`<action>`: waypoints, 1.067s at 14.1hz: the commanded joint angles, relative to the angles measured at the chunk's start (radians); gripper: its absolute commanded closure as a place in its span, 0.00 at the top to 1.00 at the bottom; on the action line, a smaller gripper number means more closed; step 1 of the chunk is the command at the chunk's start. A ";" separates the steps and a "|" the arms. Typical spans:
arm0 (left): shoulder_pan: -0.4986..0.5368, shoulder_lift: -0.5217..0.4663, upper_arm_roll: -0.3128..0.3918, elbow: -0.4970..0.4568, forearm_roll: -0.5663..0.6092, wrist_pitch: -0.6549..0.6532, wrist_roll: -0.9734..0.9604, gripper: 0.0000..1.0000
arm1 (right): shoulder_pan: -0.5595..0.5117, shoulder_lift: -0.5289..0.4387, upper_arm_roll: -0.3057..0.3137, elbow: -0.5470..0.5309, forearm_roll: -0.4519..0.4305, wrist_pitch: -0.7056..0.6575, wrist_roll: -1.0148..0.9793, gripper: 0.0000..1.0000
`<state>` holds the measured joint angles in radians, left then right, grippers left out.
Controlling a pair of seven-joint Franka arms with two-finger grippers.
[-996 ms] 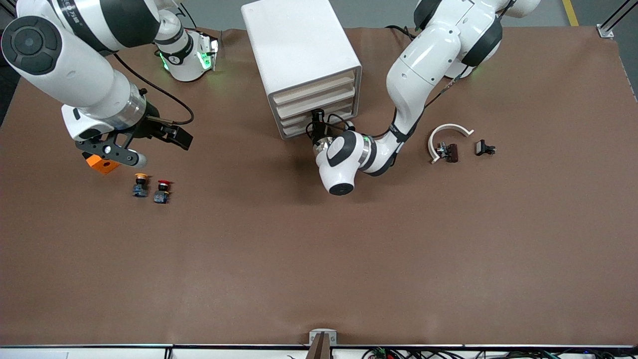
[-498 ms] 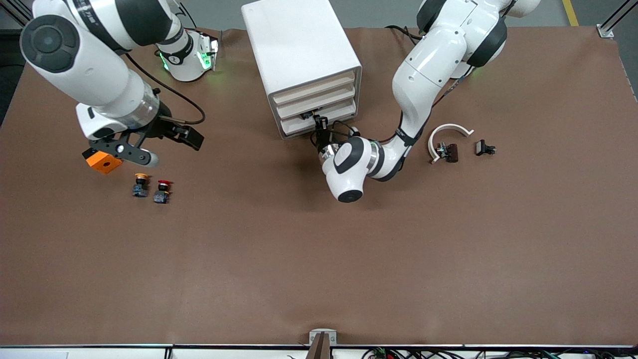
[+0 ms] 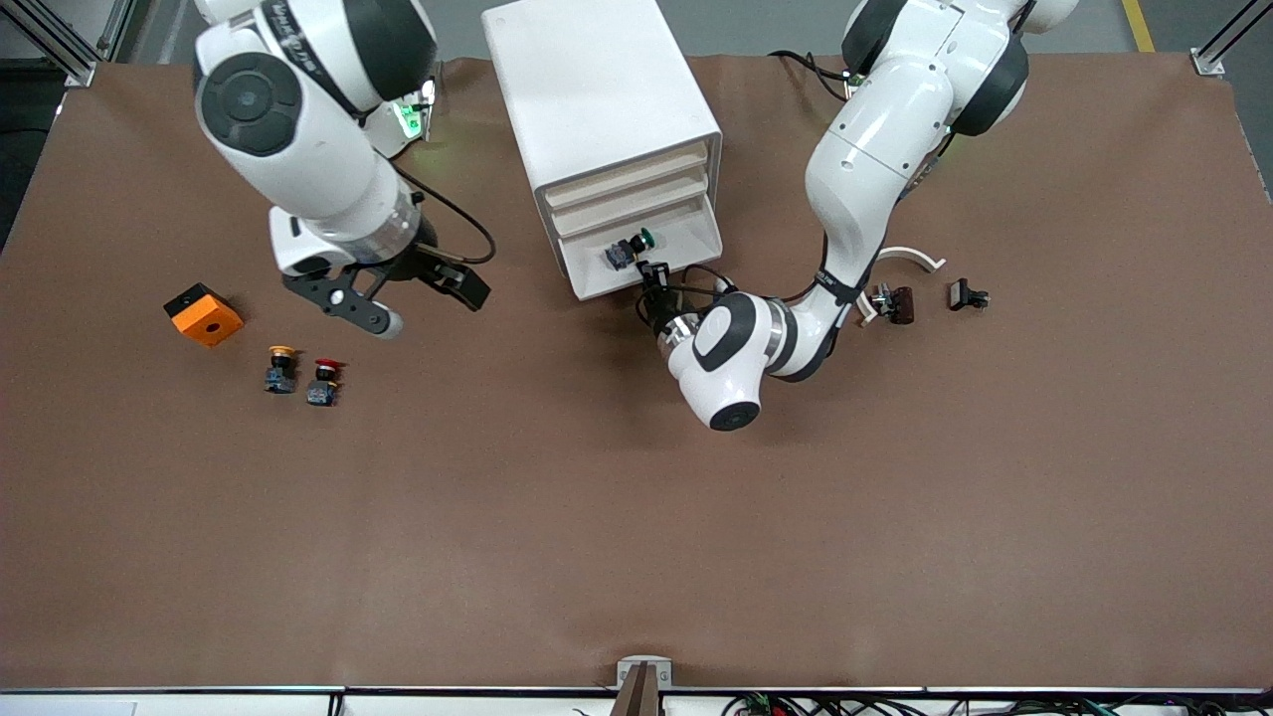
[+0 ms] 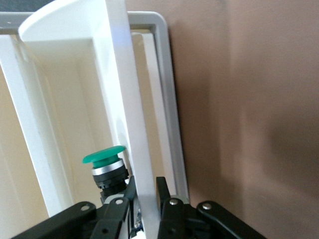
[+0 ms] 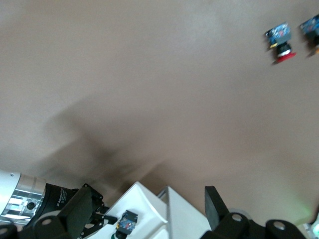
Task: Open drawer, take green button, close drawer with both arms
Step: 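Reach the right gripper into the drawer and grasp the green button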
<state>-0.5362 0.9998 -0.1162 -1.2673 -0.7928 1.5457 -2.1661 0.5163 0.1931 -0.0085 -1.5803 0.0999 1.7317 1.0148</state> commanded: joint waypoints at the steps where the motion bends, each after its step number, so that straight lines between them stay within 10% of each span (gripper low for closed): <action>1: -0.018 0.000 0.041 0.003 0.000 0.076 0.016 0.31 | 0.053 0.040 -0.010 0.025 0.009 0.028 0.121 1.00; 3: -0.018 -0.003 0.053 0.005 0.000 0.077 0.017 0.53 | 0.091 0.061 -0.010 0.022 0.008 0.054 0.200 1.00; 4: -0.018 -0.010 0.053 0.006 0.000 0.079 0.014 1.00 | 0.109 0.074 -0.010 0.022 0.008 0.063 0.235 1.00; 15: -0.007 -0.202 0.254 0.045 0.104 0.148 0.084 1.00 | 0.252 0.137 -0.008 -0.116 0.001 0.258 0.496 1.00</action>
<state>-0.5361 0.8519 0.0994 -1.2038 -0.7363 1.6924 -2.1226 0.7421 0.3409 -0.0085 -1.6365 0.0997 1.9383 1.4539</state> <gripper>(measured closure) 0.000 0.000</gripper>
